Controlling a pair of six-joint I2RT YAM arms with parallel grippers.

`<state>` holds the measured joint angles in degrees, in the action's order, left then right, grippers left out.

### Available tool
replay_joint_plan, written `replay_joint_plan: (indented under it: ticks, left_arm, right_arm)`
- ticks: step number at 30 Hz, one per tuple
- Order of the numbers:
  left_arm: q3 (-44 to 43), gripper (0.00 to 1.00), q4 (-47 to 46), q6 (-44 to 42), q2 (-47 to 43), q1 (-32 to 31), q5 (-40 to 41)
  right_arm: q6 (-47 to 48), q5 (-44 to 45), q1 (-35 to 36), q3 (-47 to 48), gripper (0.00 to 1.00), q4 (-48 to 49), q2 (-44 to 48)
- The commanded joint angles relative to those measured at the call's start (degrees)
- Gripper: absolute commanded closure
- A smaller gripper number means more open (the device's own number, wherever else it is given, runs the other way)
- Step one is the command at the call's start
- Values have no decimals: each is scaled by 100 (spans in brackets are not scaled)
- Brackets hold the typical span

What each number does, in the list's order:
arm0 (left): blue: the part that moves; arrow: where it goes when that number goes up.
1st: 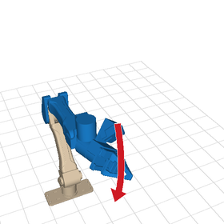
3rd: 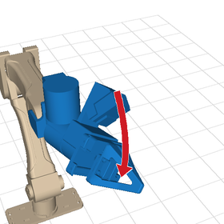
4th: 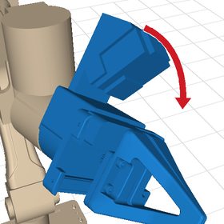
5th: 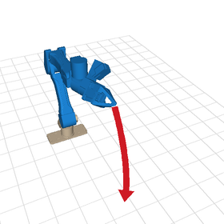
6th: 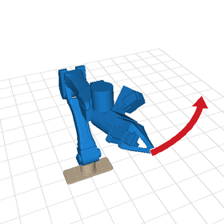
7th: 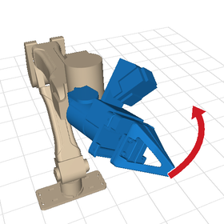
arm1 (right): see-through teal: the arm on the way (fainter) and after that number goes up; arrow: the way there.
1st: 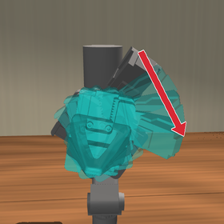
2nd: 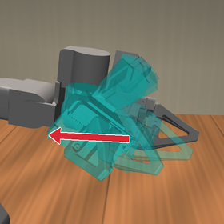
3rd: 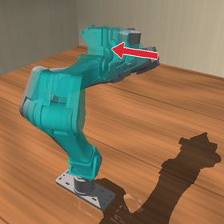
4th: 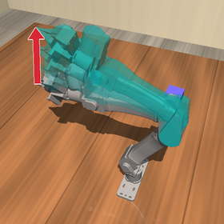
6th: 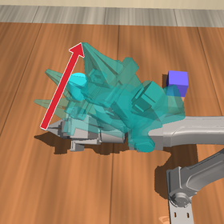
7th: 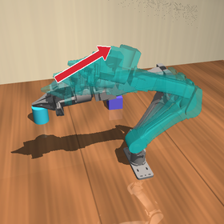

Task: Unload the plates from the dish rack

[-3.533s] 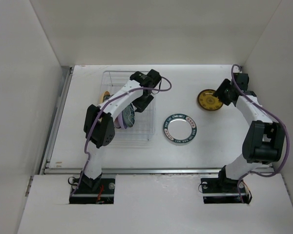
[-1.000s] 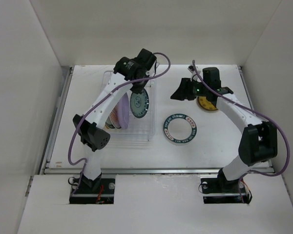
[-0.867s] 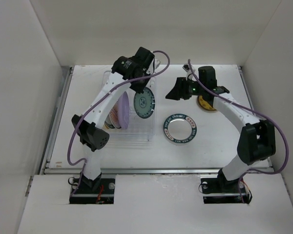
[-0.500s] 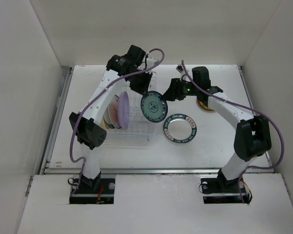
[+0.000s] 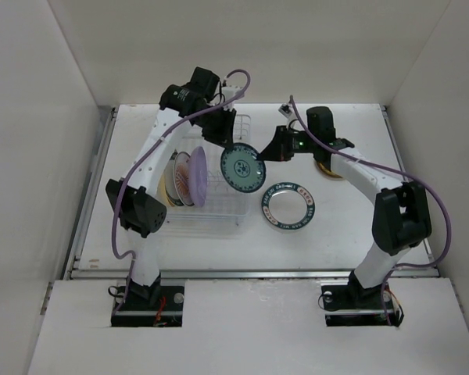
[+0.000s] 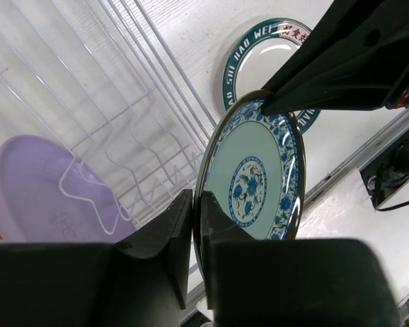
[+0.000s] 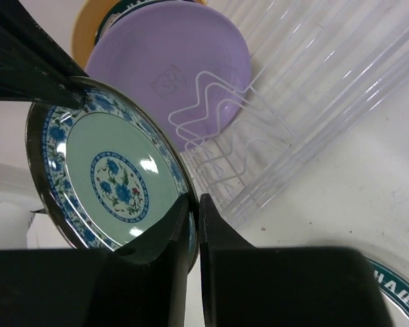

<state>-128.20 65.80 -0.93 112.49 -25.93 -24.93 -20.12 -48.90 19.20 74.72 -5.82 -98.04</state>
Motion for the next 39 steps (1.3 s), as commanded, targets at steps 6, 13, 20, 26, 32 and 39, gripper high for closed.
replay_joint_plan:
  ticks: [6, 13, 20, 26, 32, 39]
  left_arm:
    - [-126, 0, -305, 110, -411, -8, 496]
    - [-65, 0, -621, 216, -798, -8, 1735]
    - [5, 0, 19, -310, -746, -131, 3581]
    - [647, 0, 223, -645, -746, -342, 4268]
    - [885, 0, 328, -768, -631, -394, 4488]
    - [937, 0, 442, -821, -579, -395, 4418]
  right_arm:
    - [-1421, 135, -522, -396, 100, 1179, 215]
    - [-1952, 1328, -1515, -581, 100, 901, 531]
    - [-2364, 3824, -2701, -933, 100, -479, 1068]
    - [-2497, 4978, -3343, -1223, 100, -841, 1034]
    - [-2339, 4864, -3590, -872, 100, -912, 278]
    - [-1970, 4425, -3590, -924, 73, -797, -364]
